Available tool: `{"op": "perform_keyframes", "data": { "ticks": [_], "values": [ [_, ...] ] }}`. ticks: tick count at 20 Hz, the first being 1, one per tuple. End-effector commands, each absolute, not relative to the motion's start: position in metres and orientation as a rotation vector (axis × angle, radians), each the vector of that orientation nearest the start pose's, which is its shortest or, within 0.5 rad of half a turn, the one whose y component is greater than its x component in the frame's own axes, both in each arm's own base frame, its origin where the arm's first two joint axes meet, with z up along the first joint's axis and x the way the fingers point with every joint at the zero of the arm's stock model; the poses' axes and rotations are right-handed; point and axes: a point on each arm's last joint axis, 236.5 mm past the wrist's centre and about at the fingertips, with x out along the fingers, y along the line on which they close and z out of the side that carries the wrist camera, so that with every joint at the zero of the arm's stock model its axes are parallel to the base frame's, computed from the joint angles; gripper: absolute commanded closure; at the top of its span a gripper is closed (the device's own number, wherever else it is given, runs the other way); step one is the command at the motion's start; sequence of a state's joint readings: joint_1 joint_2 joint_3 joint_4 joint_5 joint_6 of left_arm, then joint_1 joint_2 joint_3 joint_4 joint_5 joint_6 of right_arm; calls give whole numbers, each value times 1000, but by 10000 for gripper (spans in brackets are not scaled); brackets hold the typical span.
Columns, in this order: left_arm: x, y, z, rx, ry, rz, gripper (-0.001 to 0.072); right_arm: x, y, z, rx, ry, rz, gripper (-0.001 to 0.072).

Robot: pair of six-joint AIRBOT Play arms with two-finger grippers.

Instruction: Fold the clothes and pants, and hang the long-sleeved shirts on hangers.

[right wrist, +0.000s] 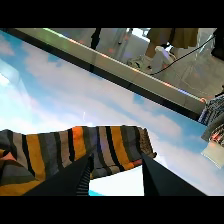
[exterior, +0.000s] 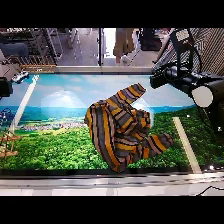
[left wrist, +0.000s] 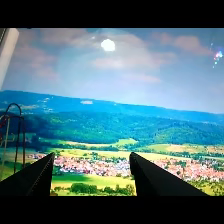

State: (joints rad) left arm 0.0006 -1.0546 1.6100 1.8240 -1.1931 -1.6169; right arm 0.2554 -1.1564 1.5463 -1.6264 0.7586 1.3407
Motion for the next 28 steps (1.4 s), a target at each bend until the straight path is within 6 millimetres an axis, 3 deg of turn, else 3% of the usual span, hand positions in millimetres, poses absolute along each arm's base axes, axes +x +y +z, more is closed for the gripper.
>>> {"op": "perform_keyframes", "data": {
  "ticks": [1, 12, 13, 16, 19, 20, 22, 24, 25, 26, 28],
  "values": [
    [398, 55, 286, 121, 629, 212, 232, 468, 113, 295, -320, 335, 264, 363],
    [401, 55, 283, 122, 635, 210, 232, 468, 113, 295, -320, 335, 264, 363],
    [403, 54, 280, 121, 642, 208, 232, 467, 118, 294, -265, 341, 276, 363],
    [409, 47, 268, 18, 666, 212, 231, 454, 161, 300, 113, 378, 395, 363],
    [413, 2, 247, -115, 737, 52, 233, 432, 197, 295, 289, 475, 529, 381],
    [411, -25, 239, -111, 779, -70, 233, 422, 202, 282, 278, 545, 556, 424],
    [401, -89, 225, -59, 837, -409, 211, 383, 207, 227, 156, 803, 628, 407],
    [391, -144, 215, -73, 857, -722, 137, 332, 213, 163, 72, 1114, 717, 122],
    [390, -159, 208, -110, 883, -809, 81, 315, 223, 135, 38, 1200, 761, 116],
    [390, -168, 197, -154, 922, -859, 76, 307, 237, 111, 18, 1234, 791, 99],
    [395, -172, 164, -210, 1033, -897, 76, 305, 275, 64, -10, 1216, 823, 58]
  ]
}}
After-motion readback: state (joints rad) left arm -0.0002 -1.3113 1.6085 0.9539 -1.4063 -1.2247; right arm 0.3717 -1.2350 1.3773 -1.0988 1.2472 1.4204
